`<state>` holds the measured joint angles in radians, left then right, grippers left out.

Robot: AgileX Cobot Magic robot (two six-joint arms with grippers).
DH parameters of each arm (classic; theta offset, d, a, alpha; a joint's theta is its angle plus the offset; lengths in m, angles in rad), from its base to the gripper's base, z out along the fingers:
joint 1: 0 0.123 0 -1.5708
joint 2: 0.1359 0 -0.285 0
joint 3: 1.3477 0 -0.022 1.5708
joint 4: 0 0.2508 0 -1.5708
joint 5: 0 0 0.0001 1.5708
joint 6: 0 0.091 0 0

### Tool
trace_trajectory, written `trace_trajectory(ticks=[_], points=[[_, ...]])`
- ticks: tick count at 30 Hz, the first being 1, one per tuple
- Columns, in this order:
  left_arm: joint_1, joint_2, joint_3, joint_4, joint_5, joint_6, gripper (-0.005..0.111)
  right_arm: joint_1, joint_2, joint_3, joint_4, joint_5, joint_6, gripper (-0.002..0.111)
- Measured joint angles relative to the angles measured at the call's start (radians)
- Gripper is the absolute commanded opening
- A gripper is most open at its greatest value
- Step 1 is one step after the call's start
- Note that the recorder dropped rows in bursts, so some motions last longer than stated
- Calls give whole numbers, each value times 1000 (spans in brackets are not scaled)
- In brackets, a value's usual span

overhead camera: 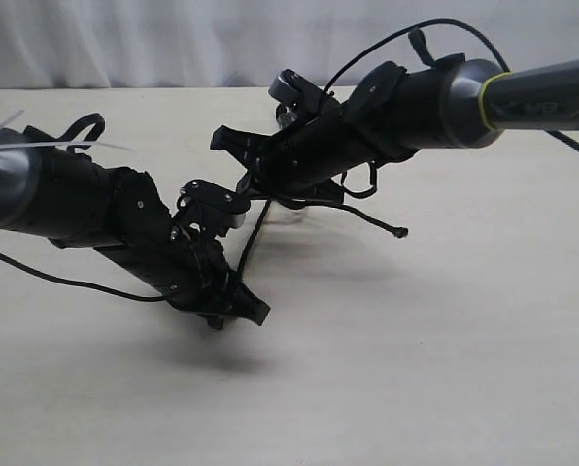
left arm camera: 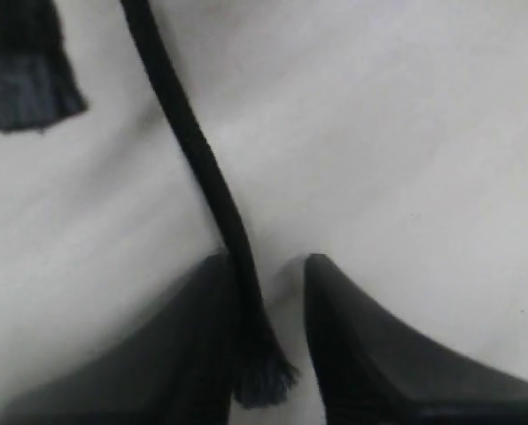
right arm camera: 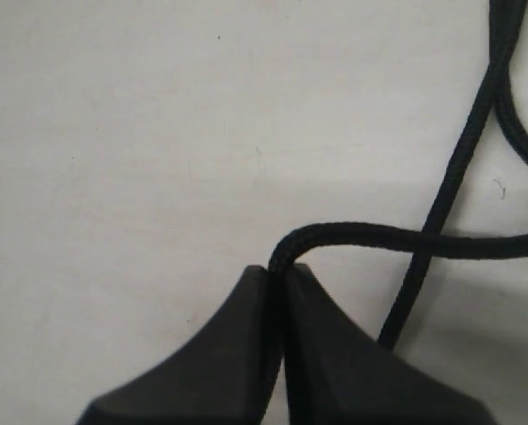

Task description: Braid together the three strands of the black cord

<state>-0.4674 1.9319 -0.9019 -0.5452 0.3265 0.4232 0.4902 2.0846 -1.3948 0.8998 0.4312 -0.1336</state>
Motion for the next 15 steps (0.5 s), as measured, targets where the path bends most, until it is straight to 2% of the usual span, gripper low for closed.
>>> trace_trajectory(ticks=[3, 8, 15], points=[[-7, 0, -2, -7, 15, 0, 51, 0, 4, 0, 0, 3, 0, 4], [-9, -11, -2, -12, 37, 0, 51, 0, 6, 0, 0, 9, 0, 4], [12, -98, 10, -3, 201, 0, 51, 0, 6, 0, 0, 11, -3, 4]])
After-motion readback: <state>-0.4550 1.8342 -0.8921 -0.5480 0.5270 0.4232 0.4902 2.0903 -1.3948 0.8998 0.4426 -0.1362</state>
